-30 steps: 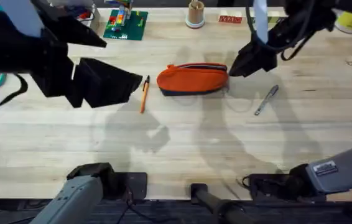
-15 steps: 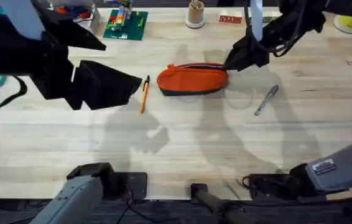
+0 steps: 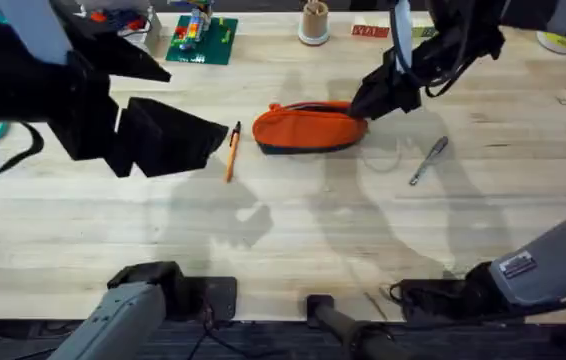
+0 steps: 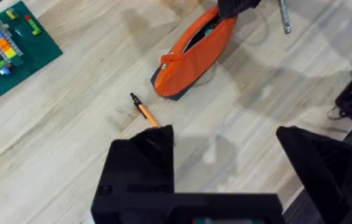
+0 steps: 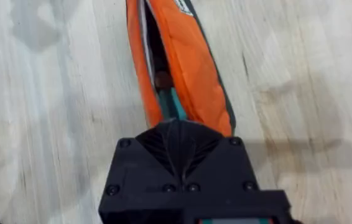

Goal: Unzip the bag, pick up the pens from the table one at a time and place them inside, then zip the bag closed.

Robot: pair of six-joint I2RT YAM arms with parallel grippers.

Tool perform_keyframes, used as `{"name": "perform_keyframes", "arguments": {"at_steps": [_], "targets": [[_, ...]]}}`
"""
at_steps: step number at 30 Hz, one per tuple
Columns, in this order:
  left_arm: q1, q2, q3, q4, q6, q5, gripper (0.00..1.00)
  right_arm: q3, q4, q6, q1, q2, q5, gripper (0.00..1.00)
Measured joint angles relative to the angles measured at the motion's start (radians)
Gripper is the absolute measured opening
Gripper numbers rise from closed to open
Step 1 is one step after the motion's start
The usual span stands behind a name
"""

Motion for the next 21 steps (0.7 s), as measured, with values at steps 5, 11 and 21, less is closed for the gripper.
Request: {"name": "perform_keyframes", "arguments": {"at_steps": [5,11,21], "targets": [[0.0,0.0,0.0,0.0,0.0,0.0,0.994,0.0,-0.001,-0.023,0.0,0.008,-0.007,0.03],[0.0,0.0,0.0,0.0,0.0,0.0,0.993,0.004,-0.003,-0.043,0.002,0.044,-0.014,0.03],[0.0,0.0,0.0,0.0,0.0,0.0,0.993,0.004,0.001,-0.047,0.022,0.084,-0.009,0.03]]}}
